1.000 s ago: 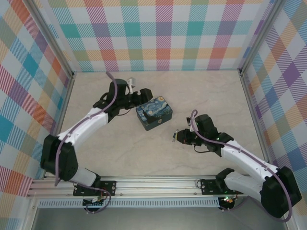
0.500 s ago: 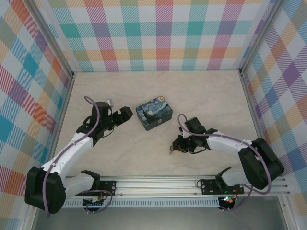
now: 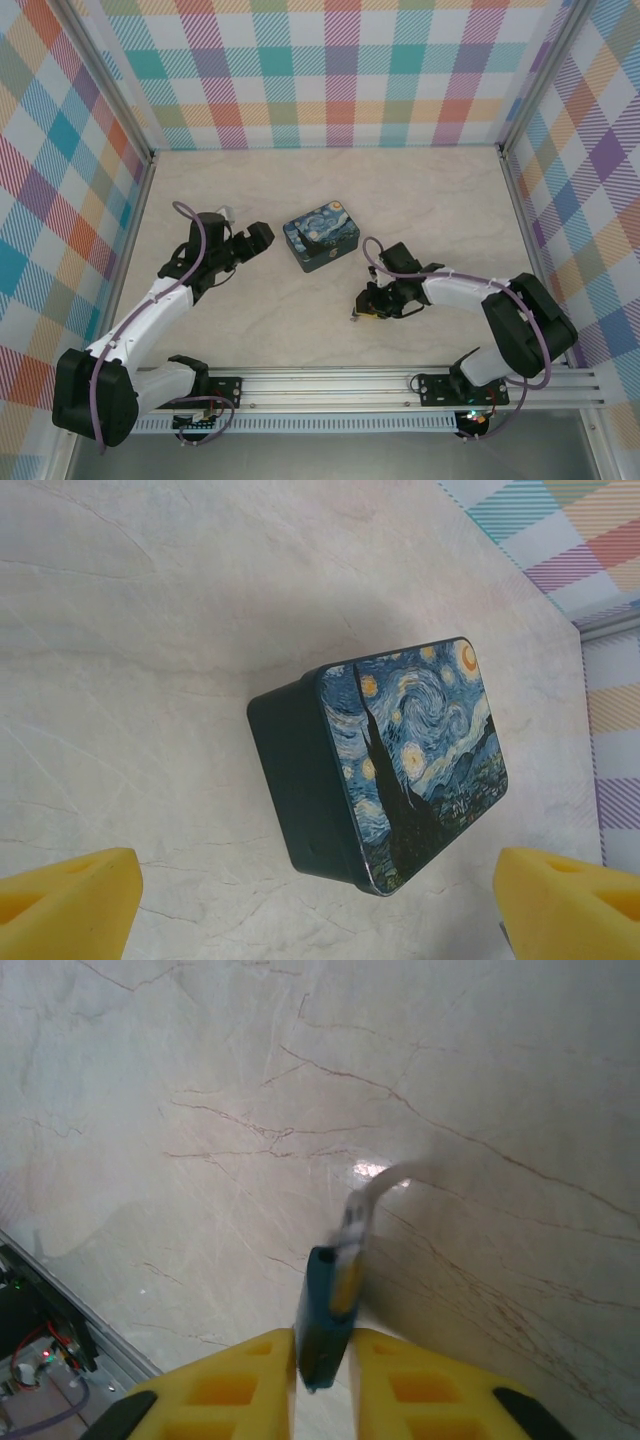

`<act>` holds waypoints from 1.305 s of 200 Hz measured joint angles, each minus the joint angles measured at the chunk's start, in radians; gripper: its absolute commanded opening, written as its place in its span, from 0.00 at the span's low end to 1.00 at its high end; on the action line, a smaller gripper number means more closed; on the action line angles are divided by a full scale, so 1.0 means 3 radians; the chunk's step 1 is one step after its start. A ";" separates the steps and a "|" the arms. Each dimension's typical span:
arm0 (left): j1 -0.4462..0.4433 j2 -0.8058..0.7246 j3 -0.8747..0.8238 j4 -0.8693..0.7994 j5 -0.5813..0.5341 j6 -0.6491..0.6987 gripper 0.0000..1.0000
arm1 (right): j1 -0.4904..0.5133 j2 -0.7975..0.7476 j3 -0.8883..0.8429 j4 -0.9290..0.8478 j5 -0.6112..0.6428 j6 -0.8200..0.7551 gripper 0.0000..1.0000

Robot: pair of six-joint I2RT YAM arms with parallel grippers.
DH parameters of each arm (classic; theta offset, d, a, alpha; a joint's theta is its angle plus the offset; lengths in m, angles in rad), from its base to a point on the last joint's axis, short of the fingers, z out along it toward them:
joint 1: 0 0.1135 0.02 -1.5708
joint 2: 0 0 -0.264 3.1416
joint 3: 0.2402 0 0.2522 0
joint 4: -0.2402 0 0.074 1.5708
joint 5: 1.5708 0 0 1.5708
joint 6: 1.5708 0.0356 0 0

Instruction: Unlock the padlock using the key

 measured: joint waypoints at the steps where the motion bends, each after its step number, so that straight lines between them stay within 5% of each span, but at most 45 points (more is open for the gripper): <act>1: 0.0000 0.0000 0.0000 0.0000 0.0000 0.0000 0.91 | 0.0000 0.0000 0.0000 -0.0001 0.0005 -0.0001 0.28; 52: 0.0041 0.0000 0.0000 -0.0005 -0.0032 0.0000 0.91 | -0.0001 -0.0268 0.0037 -0.0242 0.0312 -0.0085 0.39; 131: 0.0117 -0.0415 0.0048 -0.0254 -0.0490 0.0104 1.00 | -0.0167 -0.1485 0.0317 -0.0657 0.1138 -0.0568 0.60; 201: 0.0217 -0.0758 0.0037 -0.0275 -0.1071 0.0351 1.00 | -0.0734 -0.2266 0.0146 -0.0459 0.1887 -0.1231 1.00; 261: 0.0280 -0.0839 -0.0264 -0.0280 -0.1670 0.0688 1.00 | -0.1469 -0.2354 -0.0674 0.0254 0.2126 -0.1673 1.00</act>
